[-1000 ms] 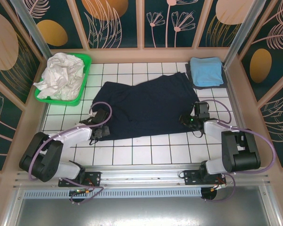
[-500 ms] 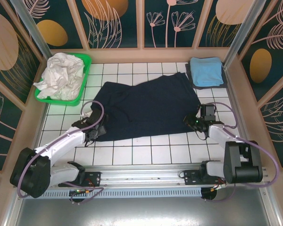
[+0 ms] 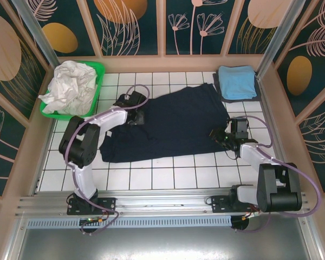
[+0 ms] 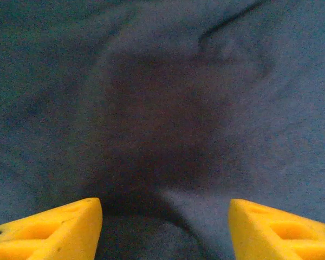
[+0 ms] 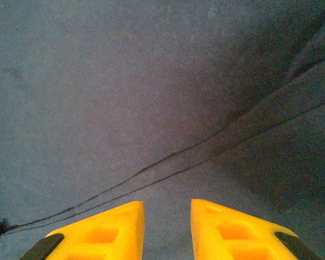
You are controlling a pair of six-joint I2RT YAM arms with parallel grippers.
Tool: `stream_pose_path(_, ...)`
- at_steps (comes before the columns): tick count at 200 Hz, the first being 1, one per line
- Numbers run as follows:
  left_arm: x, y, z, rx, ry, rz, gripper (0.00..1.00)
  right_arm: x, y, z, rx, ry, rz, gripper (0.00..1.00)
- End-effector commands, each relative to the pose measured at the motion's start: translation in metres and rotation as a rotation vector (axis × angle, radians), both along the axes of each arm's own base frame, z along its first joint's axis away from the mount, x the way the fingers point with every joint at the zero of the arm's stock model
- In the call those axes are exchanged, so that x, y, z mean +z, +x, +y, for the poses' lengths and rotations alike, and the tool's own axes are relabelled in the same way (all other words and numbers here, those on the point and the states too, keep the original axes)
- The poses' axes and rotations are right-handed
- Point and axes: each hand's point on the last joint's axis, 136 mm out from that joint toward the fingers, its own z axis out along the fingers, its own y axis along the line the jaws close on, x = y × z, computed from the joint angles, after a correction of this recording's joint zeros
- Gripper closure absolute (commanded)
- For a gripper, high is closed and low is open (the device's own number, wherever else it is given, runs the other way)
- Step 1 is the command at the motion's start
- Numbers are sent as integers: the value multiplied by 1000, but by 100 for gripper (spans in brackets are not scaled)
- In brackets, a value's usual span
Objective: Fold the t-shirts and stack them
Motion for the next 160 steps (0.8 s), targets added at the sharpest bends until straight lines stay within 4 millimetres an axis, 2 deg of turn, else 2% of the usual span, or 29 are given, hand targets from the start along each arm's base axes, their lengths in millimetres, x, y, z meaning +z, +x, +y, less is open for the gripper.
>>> stream_pose_path(1, -9, -16, 3, -64, 26, 67, 53, 10, 10, 3, -1, 14, -42, 71)
stream_pose_path(16, -4, -30, 12, -51, 24, 55, 70, 8, 11, 1, -1, 2, -36, 70)
stream_pose_path(31, 10, -43, 22, -29, 22, 28, 78, 5, 13, 0, 3, -9, -24, 70)
stream_pose_path(40, 16, -50, 28, -10, 23, 12, 80, 4, 14, 0, 5, -12, -20, 70)
stream_pose_path(42, 25, -50, 28, -7, 11, -11, 80, 3, 14, 0, 6, -12, -18, 70)
stream_pose_path(46, 31, -52, 29, -4, -1, -29, 80, 2, 16, 0, 7, -13, -17, 70)
stream_pose_path(64, 42, -65, 29, -8, -66, -72, 82, -4, 18, 1, 7, -12, -1, 70)
stream_pose_path(78, 31, -83, 25, -32, -124, -58, 87, -7, 21, 1, 5, -9, 4, 71)
stream_pose_path(94, 18, -103, 12, -71, -197, -31, 89, -9, 24, 2, 5, -6, 6, 71)
stream_pose_path(107, 9, -112, 12, -53, -201, -15, 81, -9, 25, 2, 7, -4, 10, 71)
stream_pose_path(118, 10, -110, 12, -48, -197, -19, 64, -8, 27, 4, 13, -1, 5, 71)
stream_pose_path(136, 23, -92, 7, -40, -180, -44, 40, -6, 30, 5, 22, 4, 4, 71)
stream_pose_path(146, 32, -80, 0, -39, -174, -60, 36, -6, 29, 6, 23, 4, 5, 71)
stream_pose_path(160, 42, -62, -6, -7, -128, -74, 35, -5, 27, 5, 18, 3, 1, 71)
